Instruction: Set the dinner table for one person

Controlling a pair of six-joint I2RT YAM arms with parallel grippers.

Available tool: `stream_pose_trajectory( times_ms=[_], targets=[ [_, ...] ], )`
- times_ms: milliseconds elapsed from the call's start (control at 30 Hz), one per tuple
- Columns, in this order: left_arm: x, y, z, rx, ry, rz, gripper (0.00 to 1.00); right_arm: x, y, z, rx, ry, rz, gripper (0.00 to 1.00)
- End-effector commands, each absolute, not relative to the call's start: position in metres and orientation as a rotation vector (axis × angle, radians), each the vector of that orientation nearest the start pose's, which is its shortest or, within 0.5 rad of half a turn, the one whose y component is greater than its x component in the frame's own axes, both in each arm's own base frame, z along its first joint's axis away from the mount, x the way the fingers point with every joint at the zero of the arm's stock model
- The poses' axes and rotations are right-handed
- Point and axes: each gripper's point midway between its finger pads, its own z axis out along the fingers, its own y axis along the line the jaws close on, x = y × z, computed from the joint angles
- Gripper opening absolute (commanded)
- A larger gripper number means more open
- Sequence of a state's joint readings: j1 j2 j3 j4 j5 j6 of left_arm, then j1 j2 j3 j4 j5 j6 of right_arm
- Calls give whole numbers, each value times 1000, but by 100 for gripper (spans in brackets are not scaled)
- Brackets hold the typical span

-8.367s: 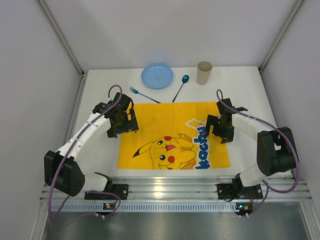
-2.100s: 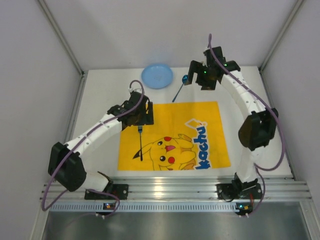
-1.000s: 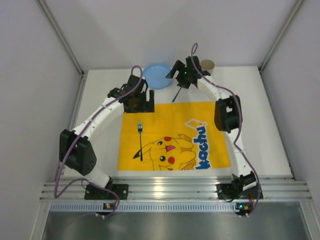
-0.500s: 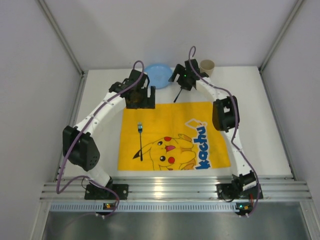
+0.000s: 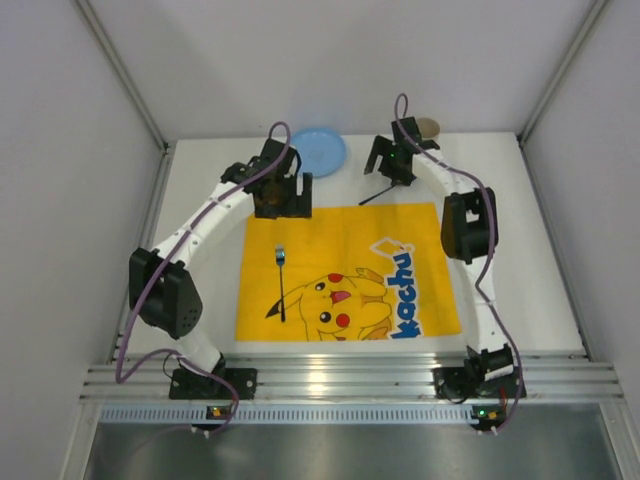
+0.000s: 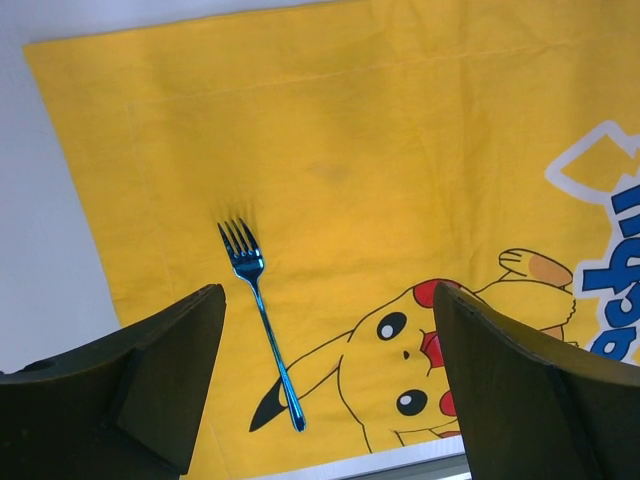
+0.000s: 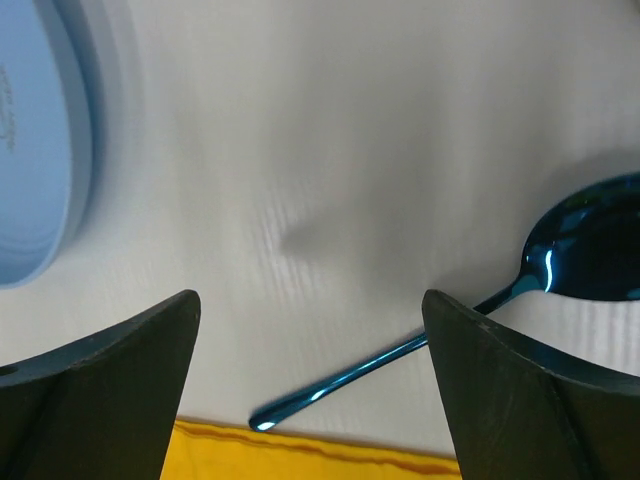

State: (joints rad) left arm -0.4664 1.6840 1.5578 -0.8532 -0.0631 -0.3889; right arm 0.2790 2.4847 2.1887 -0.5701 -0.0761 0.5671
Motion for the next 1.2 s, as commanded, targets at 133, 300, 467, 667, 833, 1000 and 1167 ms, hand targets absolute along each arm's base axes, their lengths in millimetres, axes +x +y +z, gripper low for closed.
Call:
stream_pose_trajectory(
  times_ms=[133, 300, 467, 667, 833, 1000, 1167],
  targets=[
    [369, -200, 181, 104, 2548, -322, 89, 583, 203, 113, 211, 2383, 541, 94],
    [373, -202, 178, 126, 2541, -326, 89, 588, 219, 184, 191, 2238, 674, 96],
    [374, -209, 175, 149, 2543, -367, 89, 569, 209, 205, 223, 2242, 656, 97],
    [373, -210, 170, 152, 2536, -380, 89, 527, 163, 165, 350, 2416, 380, 97],
    [373, -209, 169, 160, 2535, -378, 89, 519, 151, 122, 385, 2514, 274, 96],
    [371, -206, 170, 172, 2534, -363, 89, 531, 149, 108, 420, 2515, 239, 96],
    [370, -201, 172, 168, 2528, -347, 89, 543, 150, 95, 432, 2512, 230, 95]
  ],
)
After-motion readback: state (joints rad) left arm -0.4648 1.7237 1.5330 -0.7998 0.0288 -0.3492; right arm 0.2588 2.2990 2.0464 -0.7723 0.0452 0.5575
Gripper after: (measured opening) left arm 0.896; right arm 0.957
